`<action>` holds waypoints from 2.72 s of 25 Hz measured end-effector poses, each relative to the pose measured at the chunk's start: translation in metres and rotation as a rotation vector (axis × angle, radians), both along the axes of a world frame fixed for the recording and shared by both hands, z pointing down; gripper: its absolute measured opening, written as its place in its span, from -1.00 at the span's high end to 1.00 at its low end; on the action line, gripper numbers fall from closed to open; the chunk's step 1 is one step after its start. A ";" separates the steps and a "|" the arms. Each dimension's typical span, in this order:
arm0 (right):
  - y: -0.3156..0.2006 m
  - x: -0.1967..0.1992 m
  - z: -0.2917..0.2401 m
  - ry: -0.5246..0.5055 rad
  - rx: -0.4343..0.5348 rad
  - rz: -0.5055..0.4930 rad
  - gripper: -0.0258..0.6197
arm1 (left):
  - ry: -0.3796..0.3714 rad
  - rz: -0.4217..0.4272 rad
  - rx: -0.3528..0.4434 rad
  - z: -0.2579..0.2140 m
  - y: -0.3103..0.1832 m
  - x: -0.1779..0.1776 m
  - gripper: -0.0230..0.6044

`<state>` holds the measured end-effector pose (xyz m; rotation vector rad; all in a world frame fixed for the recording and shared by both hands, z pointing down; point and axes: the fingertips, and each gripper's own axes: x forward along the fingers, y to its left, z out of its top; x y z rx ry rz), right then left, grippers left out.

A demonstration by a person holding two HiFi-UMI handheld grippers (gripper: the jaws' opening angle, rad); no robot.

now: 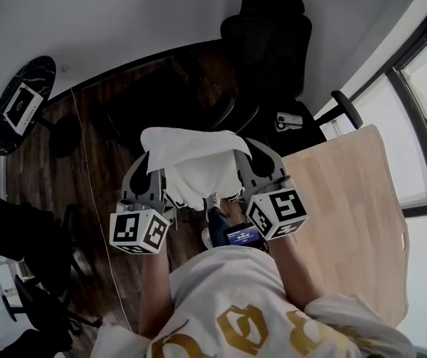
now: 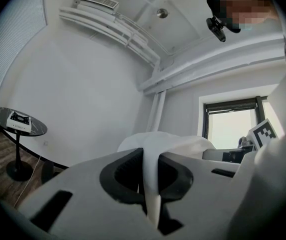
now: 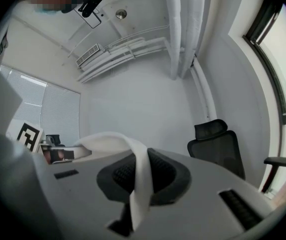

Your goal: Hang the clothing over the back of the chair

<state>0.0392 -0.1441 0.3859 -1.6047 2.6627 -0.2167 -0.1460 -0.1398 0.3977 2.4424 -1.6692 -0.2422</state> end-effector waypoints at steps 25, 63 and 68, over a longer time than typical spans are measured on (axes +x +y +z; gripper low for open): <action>-0.049 0.001 -0.055 0.015 0.116 -0.063 0.84 | -0.118 -0.025 -0.007 -0.044 -0.044 0.000 0.83; -0.199 -0.065 -0.009 0.459 0.075 -0.412 0.85 | -0.355 0.182 -0.287 0.024 -0.168 -0.033 0.83; -0.217 -0.091 0.057 0.708 -0.030 -0.673 0.85 | -0.468 0.335 -0.522 0.091 -0.179 -0.032 0.77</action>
